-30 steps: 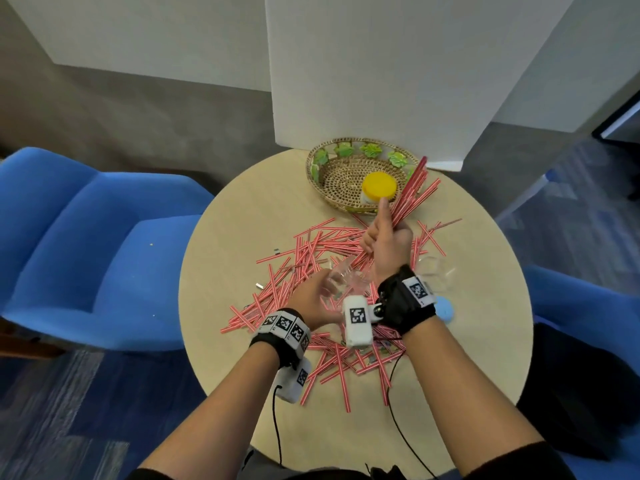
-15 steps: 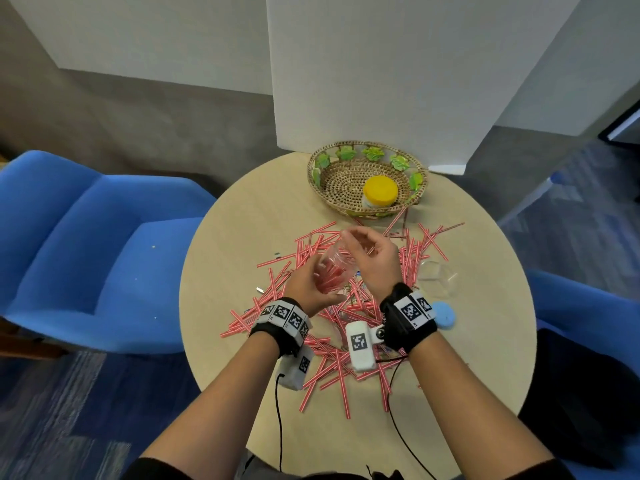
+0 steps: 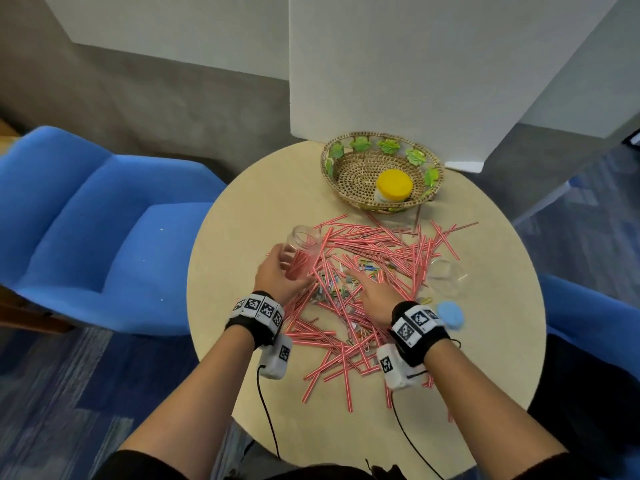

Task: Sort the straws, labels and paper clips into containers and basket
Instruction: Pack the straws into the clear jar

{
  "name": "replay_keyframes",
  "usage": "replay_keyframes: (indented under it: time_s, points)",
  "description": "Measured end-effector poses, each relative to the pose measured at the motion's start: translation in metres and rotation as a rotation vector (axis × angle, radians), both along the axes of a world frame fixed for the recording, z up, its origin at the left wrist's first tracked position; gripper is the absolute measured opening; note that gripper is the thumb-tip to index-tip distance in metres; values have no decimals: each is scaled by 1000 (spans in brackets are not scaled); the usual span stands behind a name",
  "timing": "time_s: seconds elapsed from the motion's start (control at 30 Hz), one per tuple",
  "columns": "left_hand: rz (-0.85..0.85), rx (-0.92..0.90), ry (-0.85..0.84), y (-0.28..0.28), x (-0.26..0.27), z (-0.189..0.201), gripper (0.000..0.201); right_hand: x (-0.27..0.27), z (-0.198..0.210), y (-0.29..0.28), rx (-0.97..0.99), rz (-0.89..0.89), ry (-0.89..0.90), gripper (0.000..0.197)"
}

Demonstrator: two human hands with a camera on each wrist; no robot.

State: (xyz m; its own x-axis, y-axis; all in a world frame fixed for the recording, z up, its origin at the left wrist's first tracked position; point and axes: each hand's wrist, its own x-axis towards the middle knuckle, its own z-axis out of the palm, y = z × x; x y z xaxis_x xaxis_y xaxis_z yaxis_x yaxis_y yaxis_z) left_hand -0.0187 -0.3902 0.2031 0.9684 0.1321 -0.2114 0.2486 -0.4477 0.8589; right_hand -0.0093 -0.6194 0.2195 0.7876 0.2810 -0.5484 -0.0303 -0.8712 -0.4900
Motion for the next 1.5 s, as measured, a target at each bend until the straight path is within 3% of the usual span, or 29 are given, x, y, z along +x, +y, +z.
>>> replay_keyframes:
  time_s: [0.1, 0.3, 0.37, 0.5, 0.57, 0.7, 0.83, 0.97, 1.13, 1.3, 1.5]
  points:
    - [46, -9, -1, 21, -4, -2, 63, -20, -39, 22, -31, 159, 27, 63]
    - [98, -7, 61, 58, -19, -8, 69, -27, -62, 30, -151, 245, -228, 20]
    - [132, -30, 78, 63, -23, -11, 71, -31, -66, 32, -166, 228, -297, 32]
    - [151, -57, 70, 59, -29, -16, 65, -46, -72, 52, -236, 273, -242, 90]
    - [132, -61, 63, 56, -31, -18, 65, -52, -76, 61, -257, 212, -263, 96]
    - [107, -50, 60, 54, -33, -20, 66, -53, -77, 72, -220, 46, -269, 87]
    - [97, -40, 67, 54, -33, -20, 66, -51, -77, 76, -161, 75, -225, 81]
    - [89, -37, 81, 51, -33, -18, 64, -55, -78, 79, -141, 84, -187, 55]
    - [72, -22, 103, 45, -34, -16, 65, -59, -81, 89, -257, 195, -214, 55]
    - [50, -15, 114, 42, -37, -17, 66, -56, -81, 100, -357, 424, -281, 33]
    - [39, -10, 113, 42, -42, -20, 67, -38, -75, 101, -432, 463, -268, 28]
